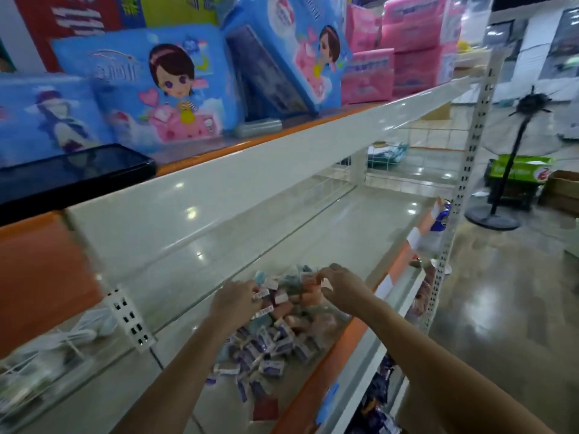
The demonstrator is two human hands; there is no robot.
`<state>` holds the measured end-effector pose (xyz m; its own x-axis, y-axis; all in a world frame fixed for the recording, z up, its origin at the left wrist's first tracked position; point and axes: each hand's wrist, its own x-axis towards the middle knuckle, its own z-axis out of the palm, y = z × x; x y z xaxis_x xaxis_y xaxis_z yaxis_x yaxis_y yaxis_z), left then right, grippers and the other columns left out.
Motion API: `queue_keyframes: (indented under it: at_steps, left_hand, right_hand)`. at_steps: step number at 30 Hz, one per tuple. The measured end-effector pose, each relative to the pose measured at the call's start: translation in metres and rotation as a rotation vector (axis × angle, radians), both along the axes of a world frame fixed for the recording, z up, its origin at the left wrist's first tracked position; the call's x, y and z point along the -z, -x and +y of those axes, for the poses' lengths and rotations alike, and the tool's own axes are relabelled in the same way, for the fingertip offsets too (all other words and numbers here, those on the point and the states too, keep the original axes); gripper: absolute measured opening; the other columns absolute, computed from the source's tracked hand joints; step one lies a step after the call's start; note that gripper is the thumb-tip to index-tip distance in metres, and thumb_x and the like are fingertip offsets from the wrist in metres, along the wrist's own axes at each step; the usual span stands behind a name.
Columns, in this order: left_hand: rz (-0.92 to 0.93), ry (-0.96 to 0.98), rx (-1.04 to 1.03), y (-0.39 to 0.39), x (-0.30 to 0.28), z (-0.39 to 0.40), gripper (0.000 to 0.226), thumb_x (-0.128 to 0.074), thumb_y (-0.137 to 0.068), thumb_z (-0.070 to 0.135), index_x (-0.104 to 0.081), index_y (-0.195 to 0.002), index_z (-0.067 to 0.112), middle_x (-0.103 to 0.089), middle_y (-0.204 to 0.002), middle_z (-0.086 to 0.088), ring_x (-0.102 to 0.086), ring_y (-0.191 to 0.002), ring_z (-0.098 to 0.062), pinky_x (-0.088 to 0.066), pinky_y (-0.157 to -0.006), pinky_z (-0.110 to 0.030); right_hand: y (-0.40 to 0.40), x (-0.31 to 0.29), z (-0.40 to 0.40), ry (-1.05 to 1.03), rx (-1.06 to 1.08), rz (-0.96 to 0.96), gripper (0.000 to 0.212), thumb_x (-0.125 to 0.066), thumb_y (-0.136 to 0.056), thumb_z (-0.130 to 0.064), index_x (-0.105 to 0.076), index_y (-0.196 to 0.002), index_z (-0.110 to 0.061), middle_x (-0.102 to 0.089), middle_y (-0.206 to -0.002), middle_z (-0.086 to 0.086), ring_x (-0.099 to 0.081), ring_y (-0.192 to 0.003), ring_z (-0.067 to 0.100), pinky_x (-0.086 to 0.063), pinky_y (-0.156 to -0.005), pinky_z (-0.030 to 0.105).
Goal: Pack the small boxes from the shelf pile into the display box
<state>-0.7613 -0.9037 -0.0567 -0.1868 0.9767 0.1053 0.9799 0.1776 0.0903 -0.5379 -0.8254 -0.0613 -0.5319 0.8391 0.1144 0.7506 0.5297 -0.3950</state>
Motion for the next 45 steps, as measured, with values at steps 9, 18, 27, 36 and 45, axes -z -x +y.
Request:
queue_keyframes:
  at_steps: [9,18,27,36,45]
  left_hand:
    - [-0.052,-0.046,-0.162,-0.006,0.011,0.005,0.029,-0.054,-0.091,0.041,-0.060,-0.117,0.028,-0.063,-0.110,0.001,-0.052,-0.104,-0.017,-0.041,-0.088,-0.029]
    - [-0.097,-0.190,-0.211,-0.012,0.012,-0.009,0.037,-0.062,-0.085,0.042,-0.061,-0.119,0.027,-0.062,-0.114,0.004,-0.047,-0.108,-0.014,-0.035,-0.089,-0.027]
    - [-0.351,-0.302,-0.249,-0.021,0.007,-0.077,0.020,-0.063,-0.086,0.032,-0.069,-0.105,0.031,-0.069,-0.094,0.013,-0.062,-0.082,-0.007,-0.049,-0.072,-0.025]
    - [-0.913,-0.472,-0.551,-0.010,0.005,-0.180,0.042,-0.050,-0.091,0.037,-0.068,-0.056,0.023,-0.052,-0.049,0.009,-0.041,-0.048,-0.004,-0.030,-0.051,-0.021]
    - [-1.128,-0.638,-0.781,0.003,-0.010,-0.342,0.051,-0.045,-0.095,0.028,-0.070,-0.053,0.015,-0.045,-0.048,-0.001,-0.036,-0.043,-0.009,-0.028,-0.046,-0.016]
  right_hand:
    - [0.010,0.022,0.046,0.014,-0.146,0.044,0.046,-0.063,-0.081,-0.045,-0.054,-0.114,-0.015,-0.056,-0.107,0.002,-0.053,-0.101,0.020,-0.046,-0.085,0.032]
    - [0.009,0.042,0.045,-0.002,-0.167,0.232,0.041,-0.057,-0.085,-0.037,-0.053,-0.121,-0.019,-0.052,-0.114,-0.003,-0.046,-0.106,0.014,-0.035,-0.081,0.019]
    - [0.032,0.029,-0.004,0.062,-0.458,0.372,0.034,-0.061,-0.088,-0.028,-0.053,-0.122,-0.027,-0.045,-0.124,-0.011,-0.043,-0.108,0.004,-0.037,-0.087,0.010]
    - [0.076,0.001,-0.087,0.126,-0.737,0.450,0.033,-0.061,-0.089,-0.028,-0.054,-0.121,-0.030,-0.042,-0.113,-0.022,-0.043,-0.097,-0.010,-0.035,-0.077,-0.002]
    - [0.130,-0.008,-0.225,0.227,-0.935,0.466,0.034,-0.067,-0.084,-0.020,-0.059,-0.116,-0.029,-0.047,-0.101,-0.027,-0.050,-0.090,-0.013,-0.042,-0.078,0.003]
